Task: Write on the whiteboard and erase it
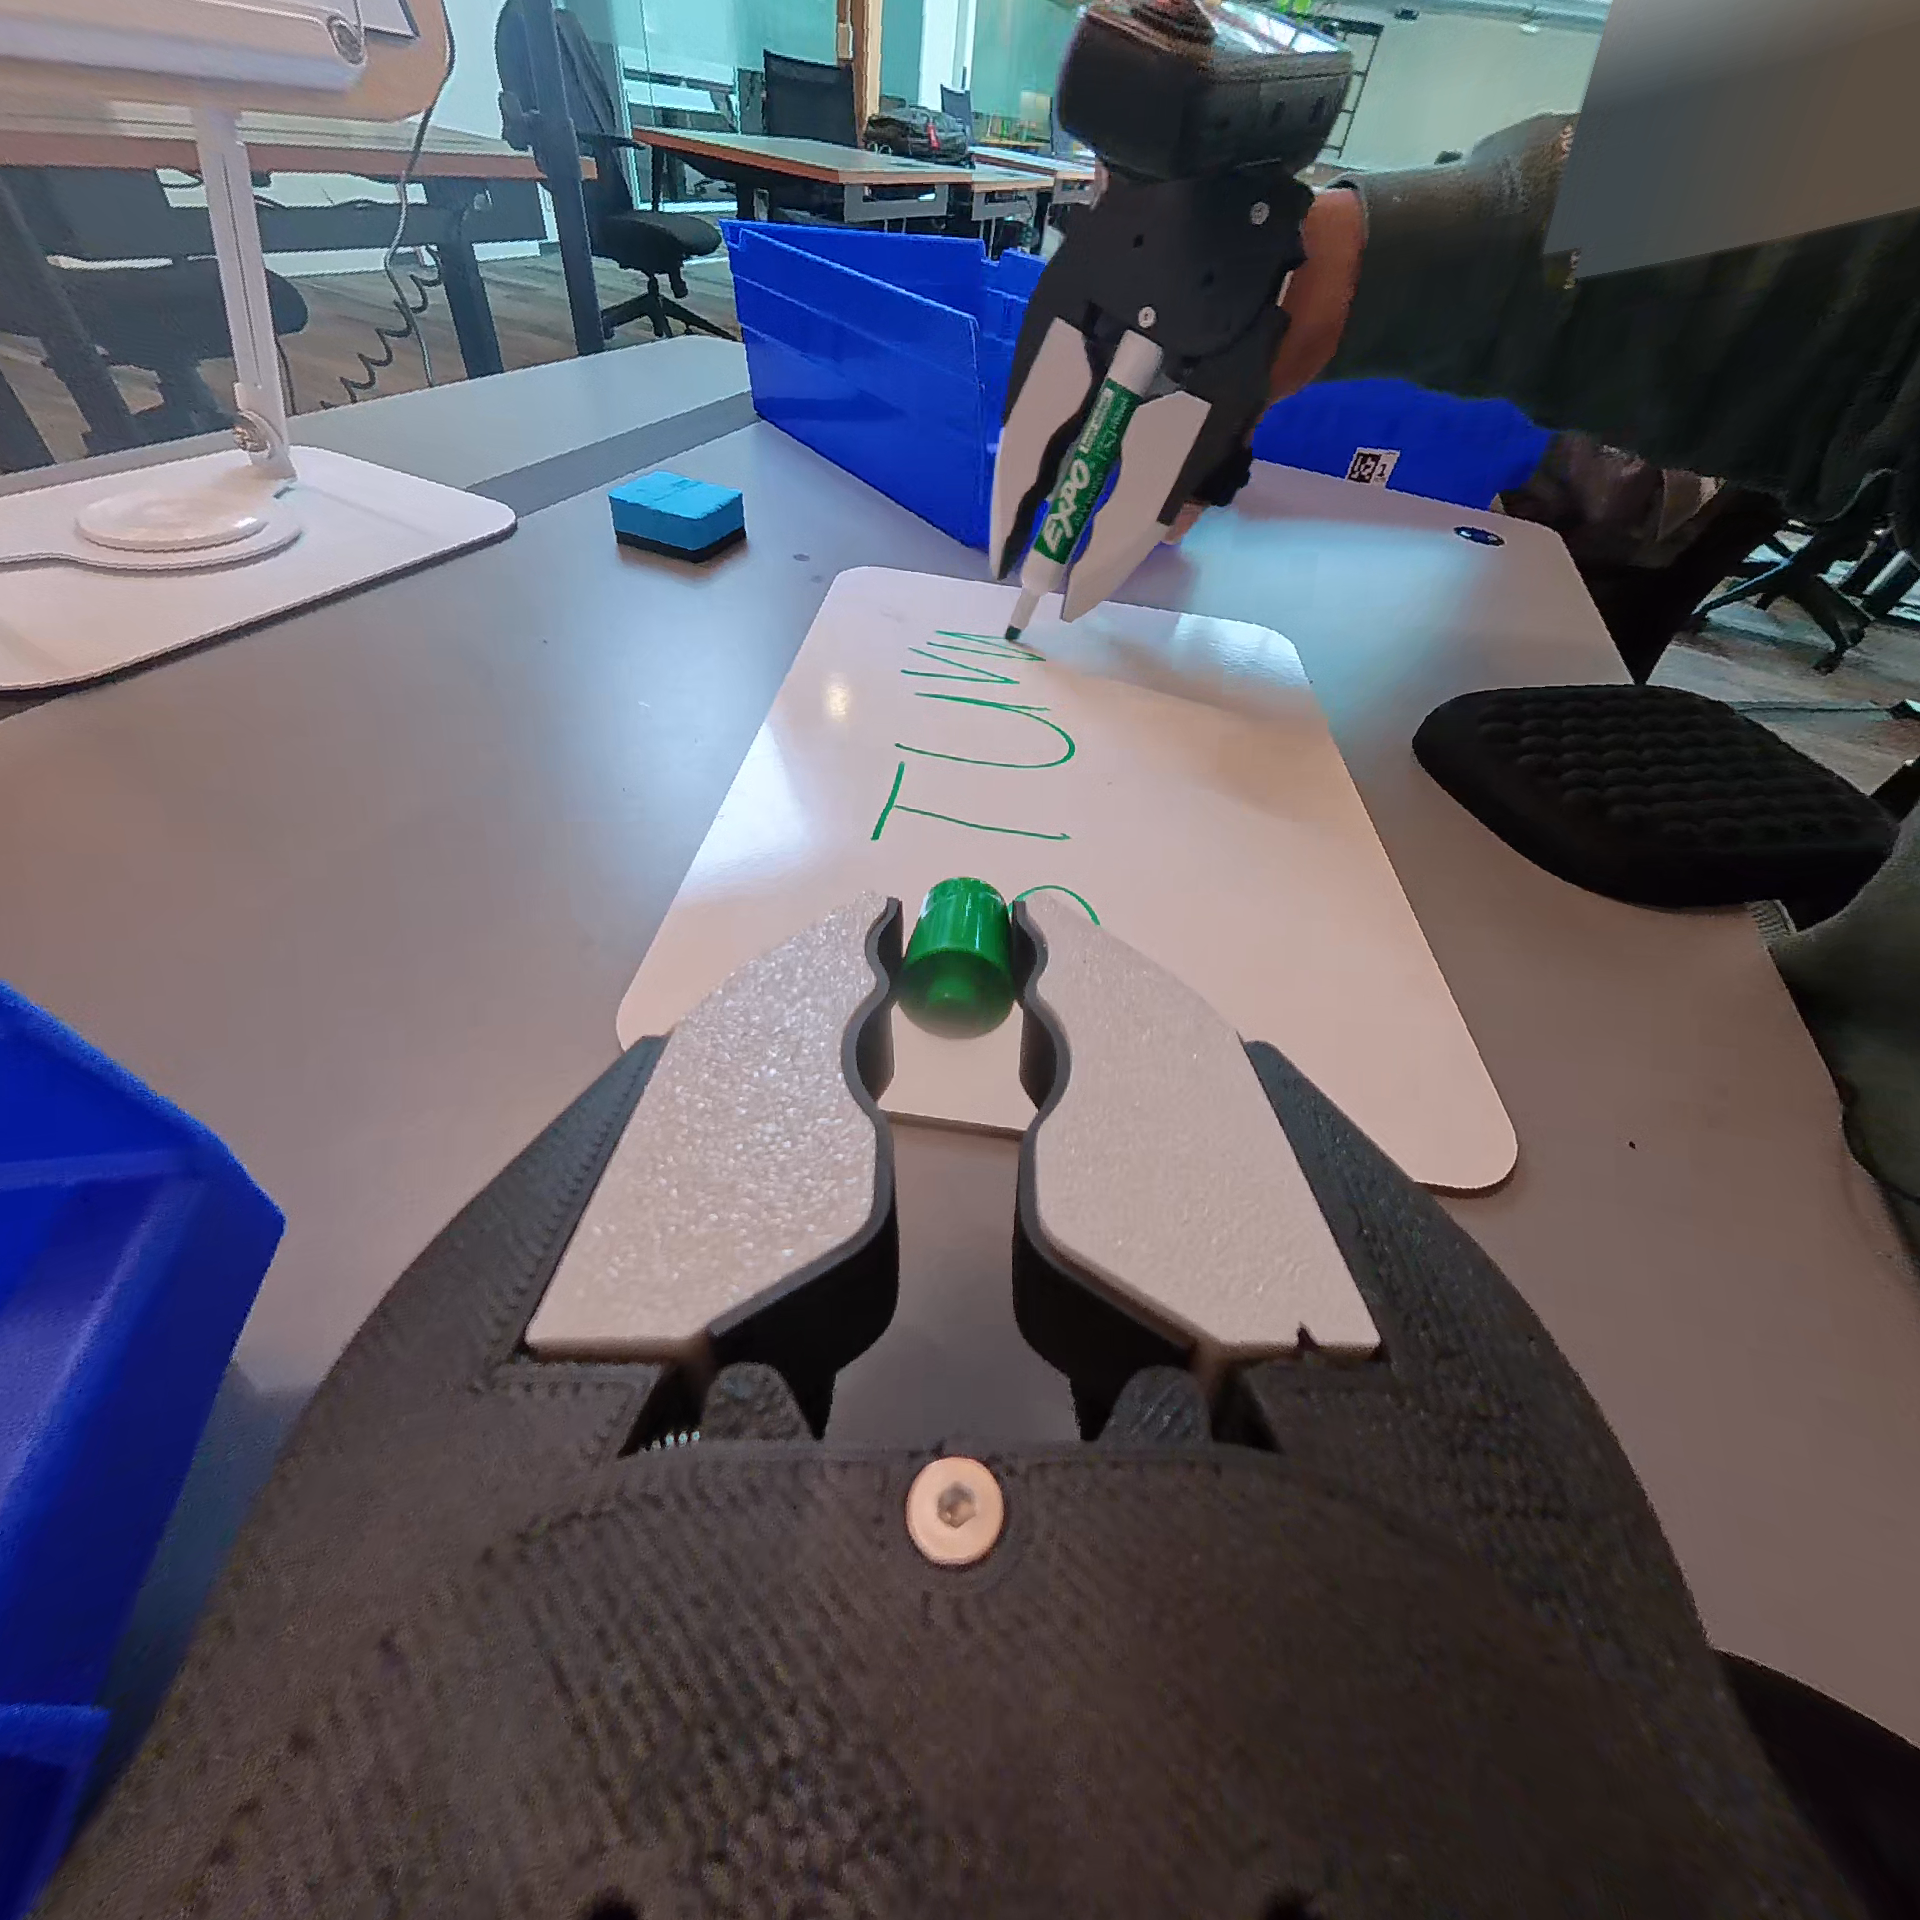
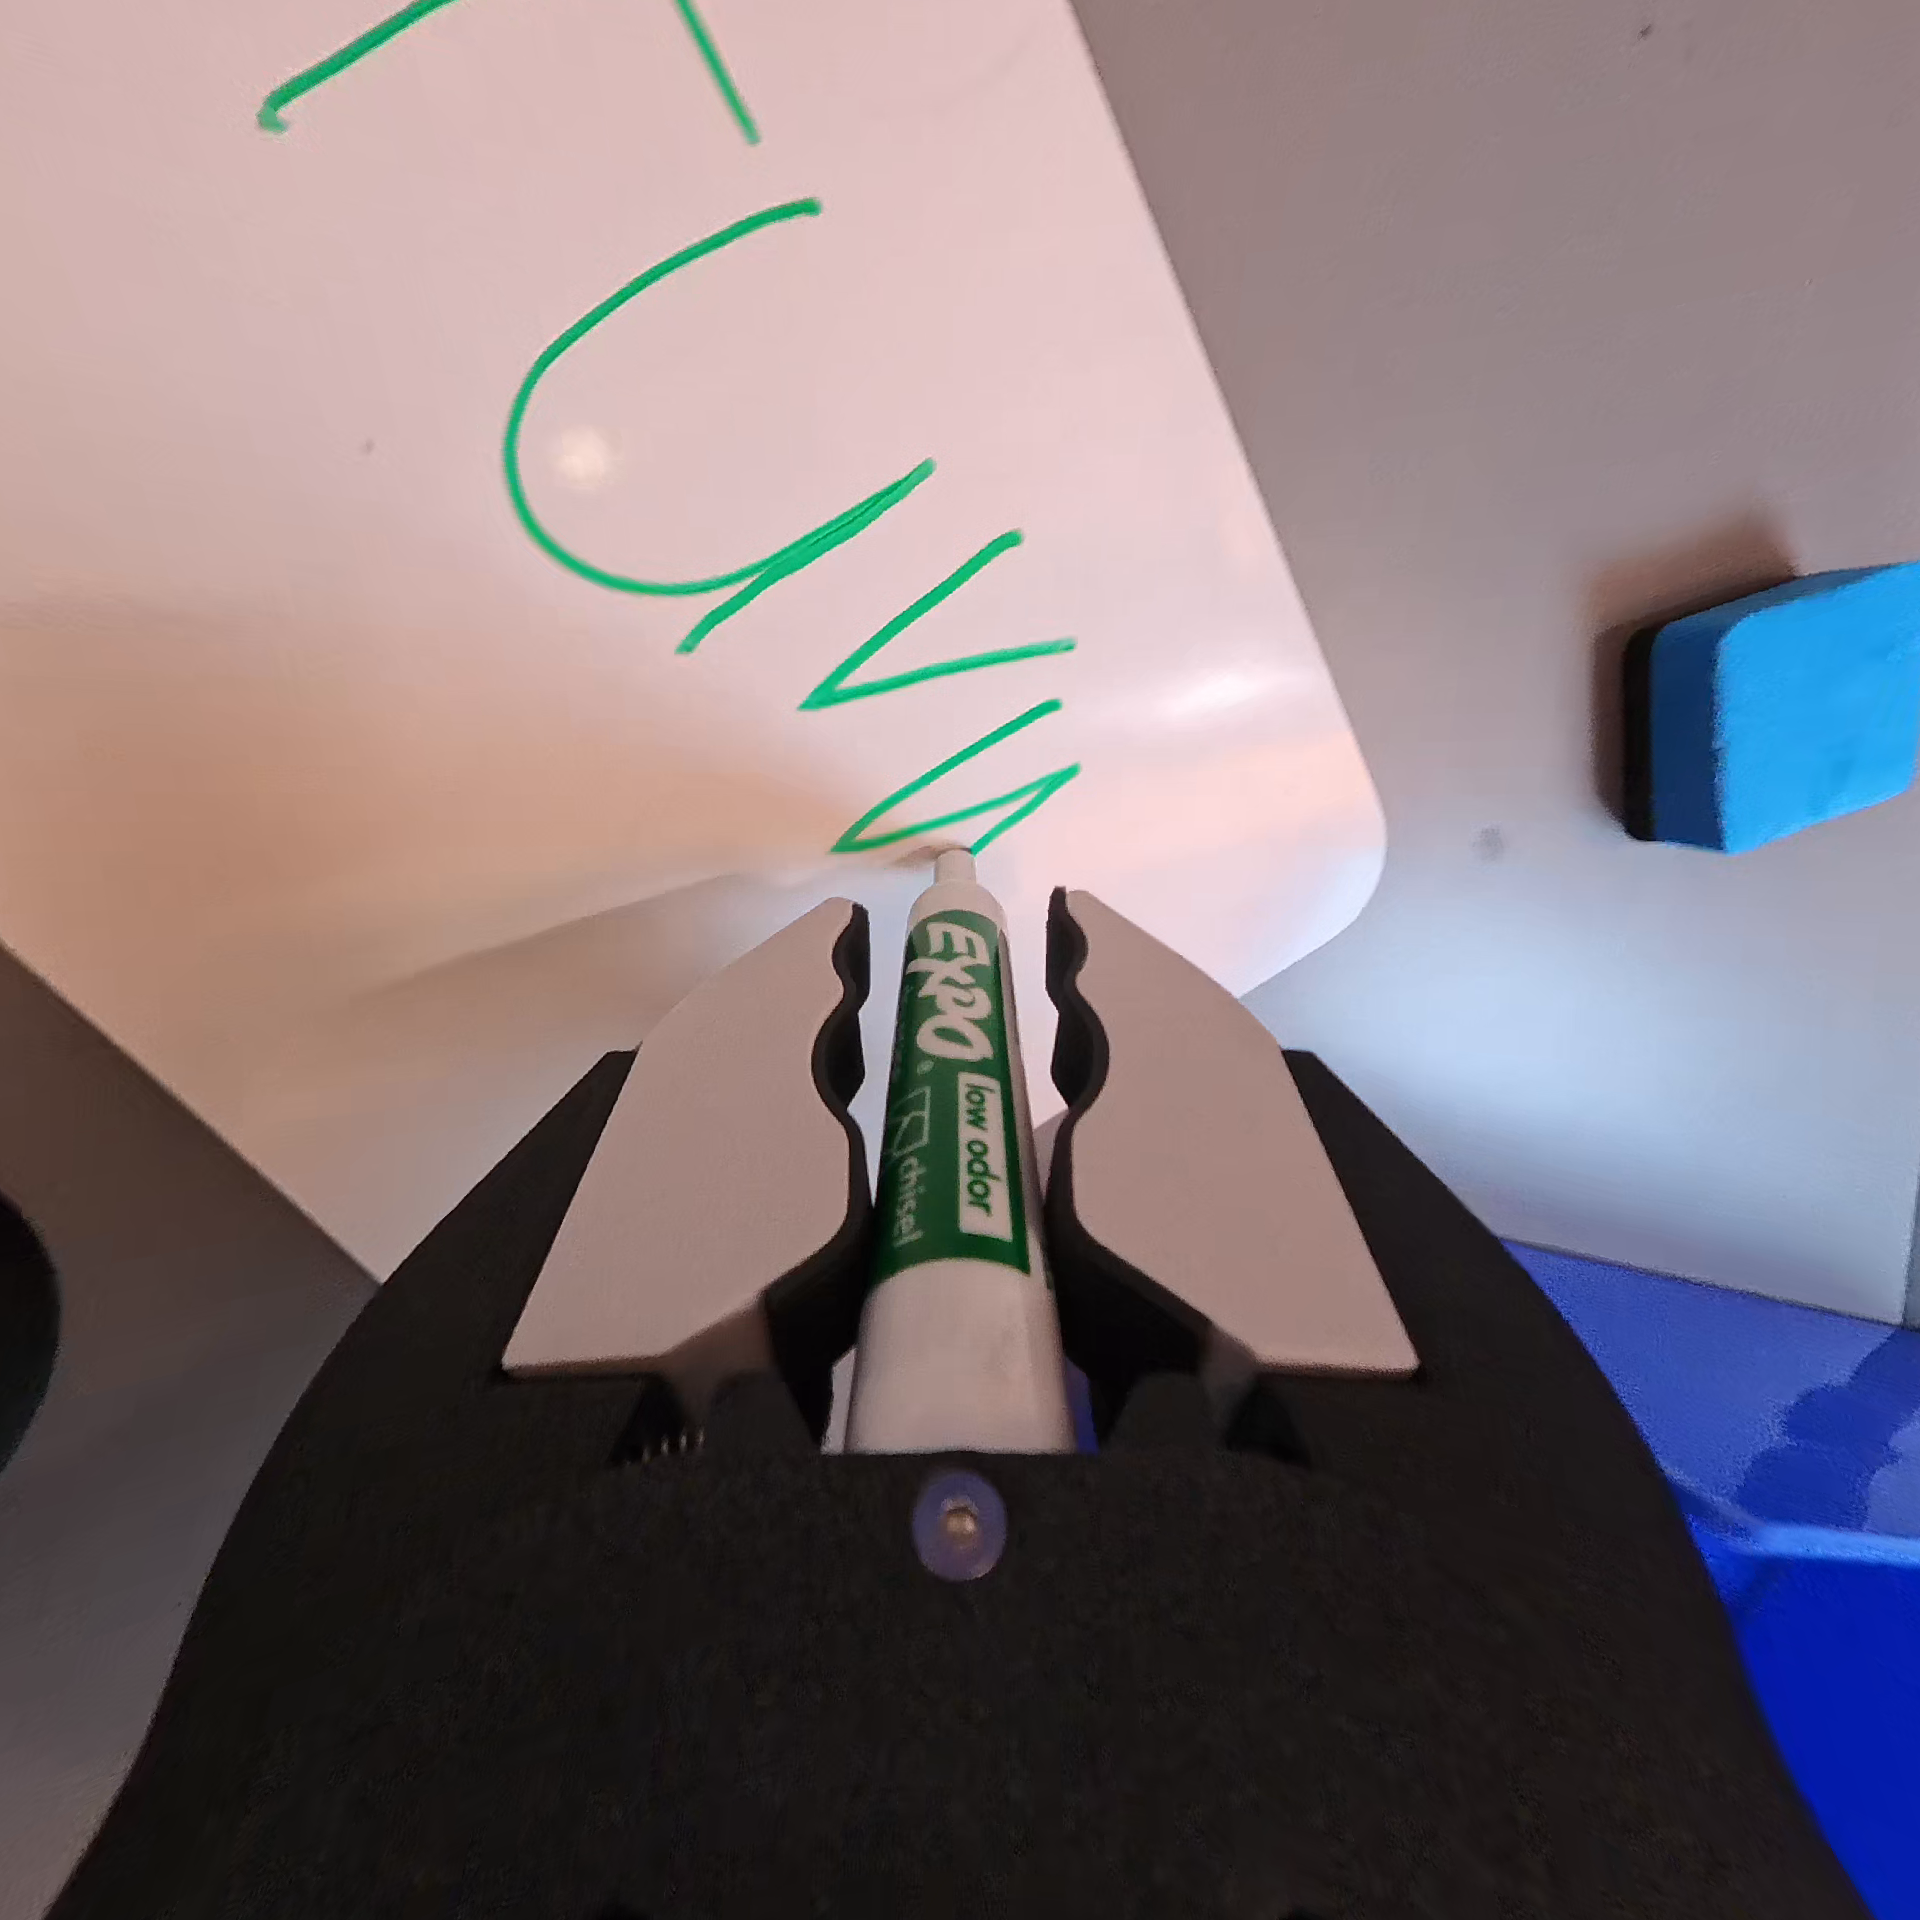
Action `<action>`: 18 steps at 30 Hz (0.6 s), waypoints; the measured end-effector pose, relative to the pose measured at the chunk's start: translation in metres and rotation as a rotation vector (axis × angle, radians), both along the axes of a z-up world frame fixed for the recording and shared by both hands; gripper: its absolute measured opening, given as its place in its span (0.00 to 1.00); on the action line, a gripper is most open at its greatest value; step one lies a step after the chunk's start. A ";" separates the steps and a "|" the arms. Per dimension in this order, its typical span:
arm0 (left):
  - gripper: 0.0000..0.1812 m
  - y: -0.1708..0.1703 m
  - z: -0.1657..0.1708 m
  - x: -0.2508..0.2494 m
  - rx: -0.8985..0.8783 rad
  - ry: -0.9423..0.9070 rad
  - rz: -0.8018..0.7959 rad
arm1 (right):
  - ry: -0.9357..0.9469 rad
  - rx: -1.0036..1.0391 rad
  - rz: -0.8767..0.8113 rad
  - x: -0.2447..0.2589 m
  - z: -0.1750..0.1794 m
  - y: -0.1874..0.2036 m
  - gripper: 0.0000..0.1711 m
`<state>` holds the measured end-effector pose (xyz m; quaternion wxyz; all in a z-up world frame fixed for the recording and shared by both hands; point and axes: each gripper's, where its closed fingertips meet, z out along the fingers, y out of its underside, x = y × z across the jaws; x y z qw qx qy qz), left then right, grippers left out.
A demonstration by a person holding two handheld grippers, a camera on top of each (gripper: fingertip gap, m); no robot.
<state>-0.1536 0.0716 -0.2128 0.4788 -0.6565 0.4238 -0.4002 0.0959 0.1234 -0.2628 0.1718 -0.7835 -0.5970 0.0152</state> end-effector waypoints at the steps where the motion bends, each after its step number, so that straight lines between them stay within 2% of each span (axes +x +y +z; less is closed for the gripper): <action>1: 0.11 0.000 0.000 0.000 0.000 0.000 0.000 | -0.004 -0.001 -0.001 0.002 0.000 -0.005 0.20; 7: 0.11 0.000 0.000 0.000 0.004 0.005 0.000 | -0.015 0.006 -0.014 0.013 0.000 -0.018 0.20; 18: 0.11 0.000 0.000 0.000 -0.005 -0.005 0.000 | -0.004 0.061 -0.039 0.008 0.000 0.031 0.20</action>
